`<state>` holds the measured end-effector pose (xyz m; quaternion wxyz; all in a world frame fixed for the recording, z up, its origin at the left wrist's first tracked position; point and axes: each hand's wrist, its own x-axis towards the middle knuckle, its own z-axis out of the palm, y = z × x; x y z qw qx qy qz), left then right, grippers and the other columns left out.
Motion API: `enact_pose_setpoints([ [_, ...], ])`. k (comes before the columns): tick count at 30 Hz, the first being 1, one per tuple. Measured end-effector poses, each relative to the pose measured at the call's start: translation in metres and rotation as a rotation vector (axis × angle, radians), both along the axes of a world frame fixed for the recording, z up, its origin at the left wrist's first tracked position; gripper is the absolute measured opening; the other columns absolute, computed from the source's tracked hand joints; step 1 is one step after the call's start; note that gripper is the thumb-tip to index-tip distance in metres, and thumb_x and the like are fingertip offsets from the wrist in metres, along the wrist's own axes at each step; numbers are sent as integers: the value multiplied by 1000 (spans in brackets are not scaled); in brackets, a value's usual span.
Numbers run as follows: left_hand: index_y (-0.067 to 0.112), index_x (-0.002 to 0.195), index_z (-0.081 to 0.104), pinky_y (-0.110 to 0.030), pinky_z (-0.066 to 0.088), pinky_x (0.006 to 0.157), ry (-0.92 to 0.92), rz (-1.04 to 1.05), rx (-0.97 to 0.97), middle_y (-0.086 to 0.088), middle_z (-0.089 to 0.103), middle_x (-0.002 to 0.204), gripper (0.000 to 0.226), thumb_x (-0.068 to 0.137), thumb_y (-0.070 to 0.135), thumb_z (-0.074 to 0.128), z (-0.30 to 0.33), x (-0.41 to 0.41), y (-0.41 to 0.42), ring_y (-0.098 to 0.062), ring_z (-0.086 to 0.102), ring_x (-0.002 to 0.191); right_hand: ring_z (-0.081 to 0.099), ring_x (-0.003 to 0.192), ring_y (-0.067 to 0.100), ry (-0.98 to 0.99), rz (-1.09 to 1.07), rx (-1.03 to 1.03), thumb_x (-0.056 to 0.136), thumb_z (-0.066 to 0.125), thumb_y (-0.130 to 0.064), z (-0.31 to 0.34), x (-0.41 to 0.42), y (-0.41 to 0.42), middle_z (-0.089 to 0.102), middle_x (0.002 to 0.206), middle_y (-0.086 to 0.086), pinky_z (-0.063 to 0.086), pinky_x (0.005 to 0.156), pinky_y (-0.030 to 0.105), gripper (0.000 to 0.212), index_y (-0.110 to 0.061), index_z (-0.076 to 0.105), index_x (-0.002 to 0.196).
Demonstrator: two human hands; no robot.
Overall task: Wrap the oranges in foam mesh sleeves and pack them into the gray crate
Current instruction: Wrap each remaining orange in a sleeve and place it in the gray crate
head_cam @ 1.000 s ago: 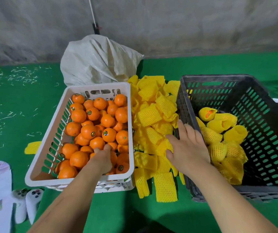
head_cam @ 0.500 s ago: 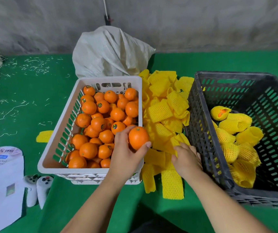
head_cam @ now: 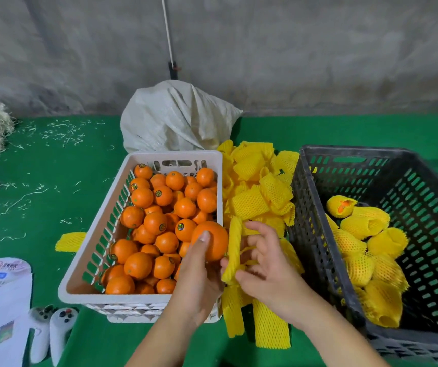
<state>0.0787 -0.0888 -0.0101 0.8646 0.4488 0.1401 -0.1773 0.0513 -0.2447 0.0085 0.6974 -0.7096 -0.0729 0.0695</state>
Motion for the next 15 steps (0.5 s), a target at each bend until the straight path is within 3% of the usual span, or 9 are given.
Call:
enact_pose_setpoints([
  [2, 11, 141, 65, -65, 39, 118, 52, -27, -3, -21, 69, 134, 79, 85, 66, 62, 1, 0, 3, -41, 66, 126, 57, 114, 10, -98, -12, -206, 77, 77, -30, 5, -2, 4, 53, 118, -21, 53, 90, 34, 75, -60, 40, 135],
  [4, 13, 136, 70, -58, 43, 116, 83, -23, -38, -22, 70, 133, 83, 80, 73, 61, 0, -3, 4, -40, 66, 126, 49, 119, 6, -169, 57, -303, 80, 75, -29, 8, -6, 3, 41, 126, -22, 49, 94, 27, 83, -60, 34, 144],
  [7, 18, 116, 82, -41, 59, 83, 46, -23, -17, -16, 75, 121, 75, 78, 79, 57, 1, -6, 8, -33, 75, 103, 40, 128, -5, -224, 179, -470, 87, 72, -31, 10, -9, 2, 27, 138, -30, 42, 100, 14, 91, -57, 18, 155],
  [9, 16, 100, 80, -36, 47, 67, 20, -38, -22, -17, 68, 93, 74, 75, 82, 58, 0, -8, 9, -31, 61, 78, 45, 128, -3, -280, 41, -452, 93, 67, -14, 9, -9, 6, 38, 134, -27, 43, 103, 16, 77, -46, 35, 155],
  [10, 15, 97, 77, -38, 42, 69, 9, -61, -18, -17, 60, 82, 75, 74, 84, 58, 1, -10, 9, -30, 52, 73, 52, 123, -1, -288, -51, -413, 92, 64, -6, 9, -10, 8, 45, 130, -24, 47, 101, 19, 71, -41, 45, 151],
  [11, 15, 100, 78, -41, 42, 75, 1, -83, -12, -18, 58, 85, 77, 74, 85, 58, 1, -10, 7, -31, 50, 77, 58, 116, 1, -292, -125, -382, 91, 61, -1, 9, -11, 9, 51, 126, -20, 52, 97, 22, 68, -40, 52, 147],
  [13, 17, 117, 78, -49, 43, 91, -2, -88, 26, -20, 60, 112, 81, 76, 84, 63, 1, -12, 5, -34, 52, 94, 66, 103, 3, -287, -250, -314, 89, 58, 2, 9, -13, 12, 57, 119, -17, 58, 87, 24, 66, -43, 59, 137],
  [15, 24, 138, 67, -54, 48, 106, -19, -54, 122, -20, 67, 130, 89, 71, 83, 67, 5, -15, 1, -35, 63, 108, 65, 102, 0, -238, -436, -271, 90, 67, 1, 7, -13, 11, 61, 114, -20, 58, 84, 23, 62, -50, 57, 125],
])
